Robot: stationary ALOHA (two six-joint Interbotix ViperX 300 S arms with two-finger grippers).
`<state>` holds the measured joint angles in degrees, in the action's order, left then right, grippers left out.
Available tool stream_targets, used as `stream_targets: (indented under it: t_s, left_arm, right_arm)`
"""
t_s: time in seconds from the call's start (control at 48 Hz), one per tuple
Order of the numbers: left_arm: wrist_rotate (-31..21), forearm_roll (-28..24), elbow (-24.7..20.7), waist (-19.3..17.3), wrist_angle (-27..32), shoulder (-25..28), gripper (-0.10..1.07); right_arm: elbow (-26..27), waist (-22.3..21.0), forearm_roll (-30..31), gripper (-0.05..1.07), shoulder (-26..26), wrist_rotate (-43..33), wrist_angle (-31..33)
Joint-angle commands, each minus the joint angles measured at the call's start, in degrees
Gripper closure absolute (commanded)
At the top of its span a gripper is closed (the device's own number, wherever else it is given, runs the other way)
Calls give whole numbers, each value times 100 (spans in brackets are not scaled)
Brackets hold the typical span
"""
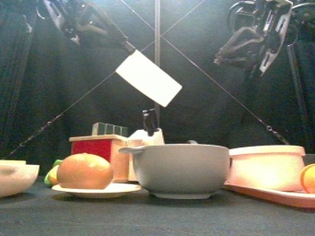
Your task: Grab cleaver with both hands
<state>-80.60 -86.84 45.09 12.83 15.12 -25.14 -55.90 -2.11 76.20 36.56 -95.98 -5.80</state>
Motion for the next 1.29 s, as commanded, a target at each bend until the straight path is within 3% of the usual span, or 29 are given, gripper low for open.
stream_targets:
  t_s: [0.0,0.125,0.375,0.771,1.271]
  left_arm:
    - [-18,-35,-281,-26,9,35,42]
    - [-9,-35,-396,-44,9,62,42]
    - [-18,-9,-659,-53,18,264,42]
    - [-220,316,-1028,-79,44,483,42]
    - [-369,334,-1222,-158,44,615,42]
  right_arm:
    - [185,123,237,41,35,44,-44]
    - [229,308,501,41,9,290,-35]
    - [527,439,448,37,-281,686,-44]
    - [545,387,387,12,-404,721,229]
    - [659,237,369,13,-940,703,369]
